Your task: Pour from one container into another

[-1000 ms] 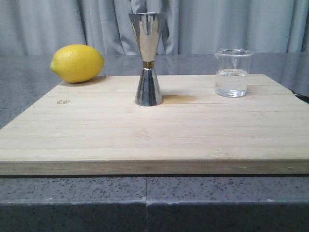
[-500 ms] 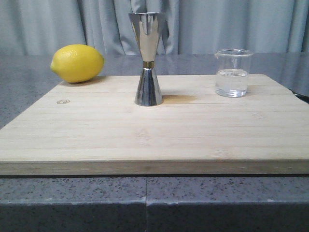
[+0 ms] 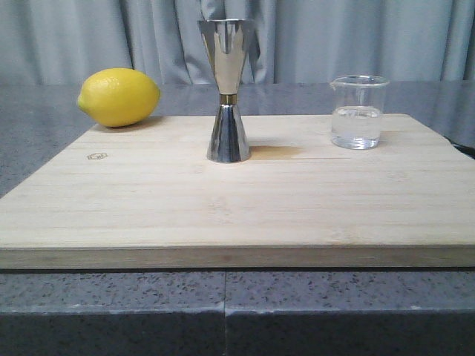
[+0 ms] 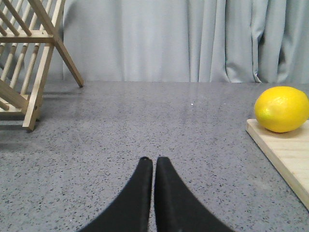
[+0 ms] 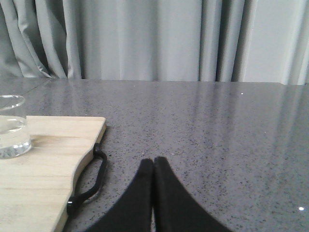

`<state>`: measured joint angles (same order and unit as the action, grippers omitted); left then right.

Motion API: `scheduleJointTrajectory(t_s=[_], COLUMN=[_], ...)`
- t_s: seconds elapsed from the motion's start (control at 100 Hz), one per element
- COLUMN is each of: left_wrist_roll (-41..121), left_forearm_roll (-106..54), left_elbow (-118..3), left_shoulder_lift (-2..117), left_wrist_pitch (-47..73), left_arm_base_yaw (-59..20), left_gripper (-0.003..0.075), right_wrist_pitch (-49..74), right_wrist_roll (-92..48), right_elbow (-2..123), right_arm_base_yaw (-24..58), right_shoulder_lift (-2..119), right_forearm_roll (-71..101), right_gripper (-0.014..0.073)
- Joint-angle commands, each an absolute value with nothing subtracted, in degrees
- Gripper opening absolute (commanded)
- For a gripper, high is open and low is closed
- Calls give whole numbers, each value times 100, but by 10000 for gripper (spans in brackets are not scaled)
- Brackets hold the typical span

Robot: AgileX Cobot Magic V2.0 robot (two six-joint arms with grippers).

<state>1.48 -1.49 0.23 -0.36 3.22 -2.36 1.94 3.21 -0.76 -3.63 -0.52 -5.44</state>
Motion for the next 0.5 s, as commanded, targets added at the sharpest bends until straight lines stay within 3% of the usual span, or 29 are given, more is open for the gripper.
scheduleJointTrajectory(t_s=[0.0,0.49], left_wrist_roll=[121,121], left_forearm_roll=[-194,-328], left_elbow=[190,179], left_shoulder_lift=[-155,-155], left_wrist_pitch=[-142,-268], left_arm_base_yaw=[-276,-276], left_gripper=[-19,-19], right_wrist_pitch=[-296,-375], right_wrist_roll=[290,290], right_elbow=[-122,-122], right_arm_base_yaw=[-355,-355], right_shoulder_lift=[-162,-162], right_forearm_roll=[-614,-545], right_gripper=[-72,-72])
